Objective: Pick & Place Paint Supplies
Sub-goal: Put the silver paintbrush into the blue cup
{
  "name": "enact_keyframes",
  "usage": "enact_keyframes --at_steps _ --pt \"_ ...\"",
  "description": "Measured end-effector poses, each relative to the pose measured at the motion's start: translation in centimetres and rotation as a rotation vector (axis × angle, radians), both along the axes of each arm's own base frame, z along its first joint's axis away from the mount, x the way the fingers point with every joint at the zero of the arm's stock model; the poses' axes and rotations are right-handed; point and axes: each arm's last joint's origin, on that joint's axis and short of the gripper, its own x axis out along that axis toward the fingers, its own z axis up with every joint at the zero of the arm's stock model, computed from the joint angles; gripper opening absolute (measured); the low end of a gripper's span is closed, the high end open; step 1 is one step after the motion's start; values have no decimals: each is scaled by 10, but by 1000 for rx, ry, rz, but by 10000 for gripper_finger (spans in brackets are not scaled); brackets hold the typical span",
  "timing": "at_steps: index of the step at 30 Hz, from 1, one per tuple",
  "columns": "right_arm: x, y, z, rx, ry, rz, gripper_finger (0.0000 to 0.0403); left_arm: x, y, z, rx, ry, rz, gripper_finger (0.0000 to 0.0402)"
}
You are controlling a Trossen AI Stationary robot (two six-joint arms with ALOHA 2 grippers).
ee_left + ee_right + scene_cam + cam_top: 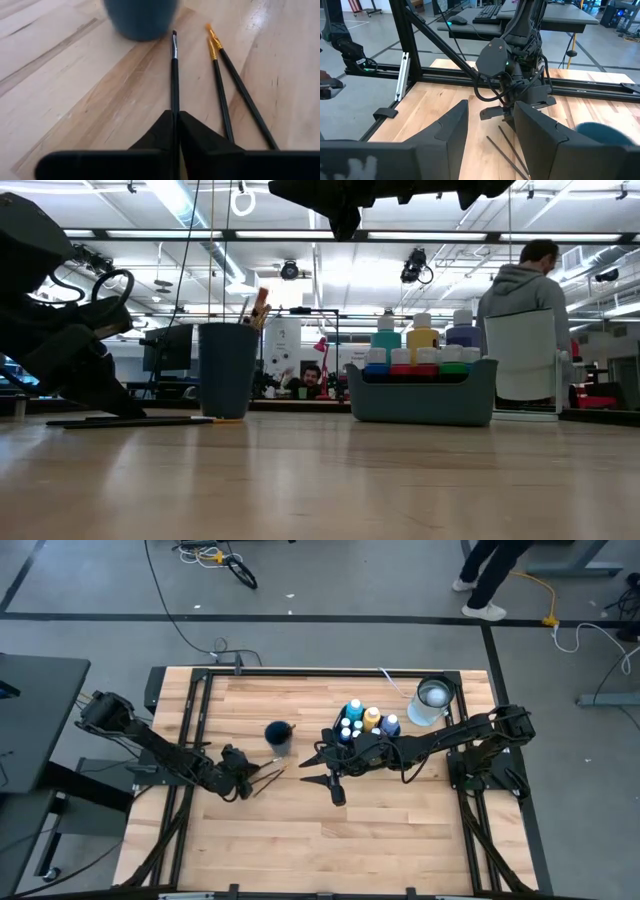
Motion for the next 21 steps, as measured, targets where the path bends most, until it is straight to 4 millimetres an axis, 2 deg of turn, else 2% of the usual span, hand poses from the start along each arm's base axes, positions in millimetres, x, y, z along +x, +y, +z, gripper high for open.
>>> enact_keyframes --at_steps 3,9,21 --pt "0 0 0 0 0 0 161 0 0 0 -1 -1 0 11" --pt "0 0 0 0 0 0 161 2 -1 2 -12 -26 -18 21" --pt "0 0 0 0 0 0 161 6 -5 12 -40 -95 -89 3"
